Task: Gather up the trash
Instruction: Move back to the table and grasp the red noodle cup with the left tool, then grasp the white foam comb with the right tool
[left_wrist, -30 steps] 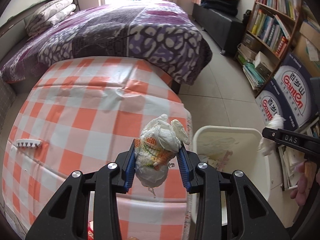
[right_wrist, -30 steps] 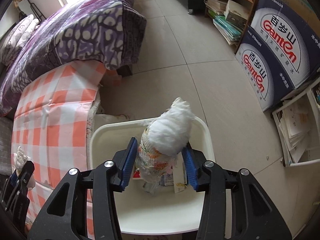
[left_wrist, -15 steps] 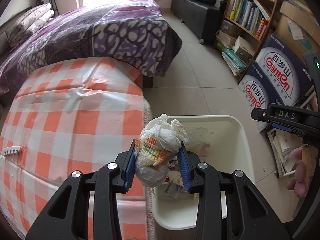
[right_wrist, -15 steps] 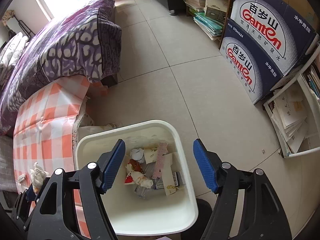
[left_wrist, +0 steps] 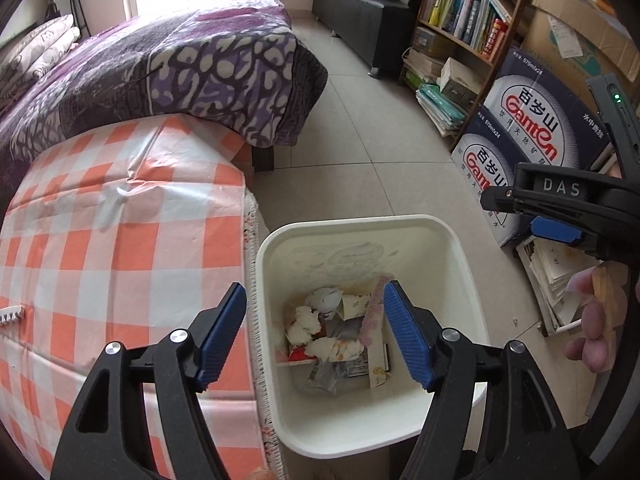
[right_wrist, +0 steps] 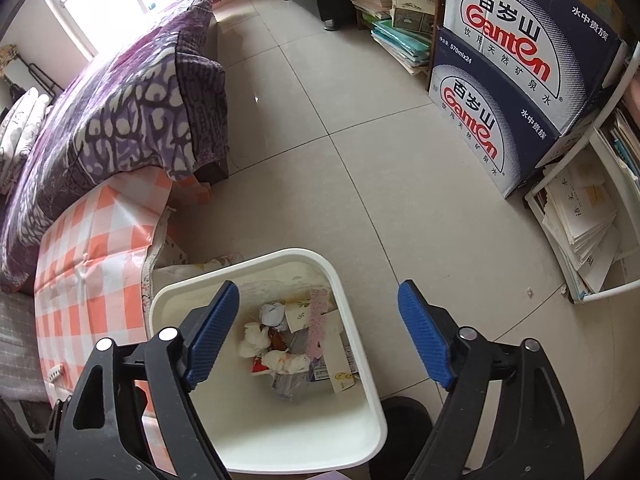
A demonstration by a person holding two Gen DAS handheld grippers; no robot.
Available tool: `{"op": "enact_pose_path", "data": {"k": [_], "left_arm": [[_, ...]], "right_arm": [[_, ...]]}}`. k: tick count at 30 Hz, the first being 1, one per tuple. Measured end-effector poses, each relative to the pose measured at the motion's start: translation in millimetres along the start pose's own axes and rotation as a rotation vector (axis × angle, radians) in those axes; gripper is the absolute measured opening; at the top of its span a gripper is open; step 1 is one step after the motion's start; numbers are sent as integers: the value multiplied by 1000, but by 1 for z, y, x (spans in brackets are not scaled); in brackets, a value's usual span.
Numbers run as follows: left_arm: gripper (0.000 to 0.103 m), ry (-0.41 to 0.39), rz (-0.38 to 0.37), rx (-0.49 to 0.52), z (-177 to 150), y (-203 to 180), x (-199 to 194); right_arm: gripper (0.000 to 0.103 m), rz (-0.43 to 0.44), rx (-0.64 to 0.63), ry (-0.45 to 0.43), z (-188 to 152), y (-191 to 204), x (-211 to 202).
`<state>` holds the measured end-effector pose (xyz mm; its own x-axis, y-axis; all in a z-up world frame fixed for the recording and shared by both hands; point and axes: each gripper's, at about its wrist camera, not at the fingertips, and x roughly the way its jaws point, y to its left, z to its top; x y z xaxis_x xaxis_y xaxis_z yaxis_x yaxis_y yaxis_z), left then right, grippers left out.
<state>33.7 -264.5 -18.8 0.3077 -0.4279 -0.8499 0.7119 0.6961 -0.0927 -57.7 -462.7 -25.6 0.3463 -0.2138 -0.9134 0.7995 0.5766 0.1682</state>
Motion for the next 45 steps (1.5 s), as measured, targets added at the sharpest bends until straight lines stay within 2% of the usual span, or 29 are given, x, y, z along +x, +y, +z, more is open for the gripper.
{"op": "enact_pose_path", "data": {"k": [5,8,16,23,29,34,35,37,40,45], "left_arm": [[71,30,52,15,-6,22,-10],[75,85,128,65,-15,38,-15],[79,336,249,227,-78,98,-16],[79,444,256,187,-129,145,-17],[79,495,243,179,-154,160,-13],[79,497,211,162,-167,174,-19],[76,502,202,159,-171,178,-20],[57,511,185,143,-178,186,-21],[54,494,170,68,-182,207,-28],[53,417,207,-109,-178,263,-53]], "right_arm": [[82,8,-27,8,-4,12,1],[84,15,-44,18,-6,21,2],[85,42,-110,48,-17,54,8],[88,60,-178,70,-30,91,11],[88,63,-222,84,-44,122,16],[88,58,-260,91,-54,142,21],[88,57,-264,92,-55,146,22],[88,59,-273,90,-59,154,23],[88,80,-299,78,-65,167,24],[88,90,-414,30,-84,201,23]]}}
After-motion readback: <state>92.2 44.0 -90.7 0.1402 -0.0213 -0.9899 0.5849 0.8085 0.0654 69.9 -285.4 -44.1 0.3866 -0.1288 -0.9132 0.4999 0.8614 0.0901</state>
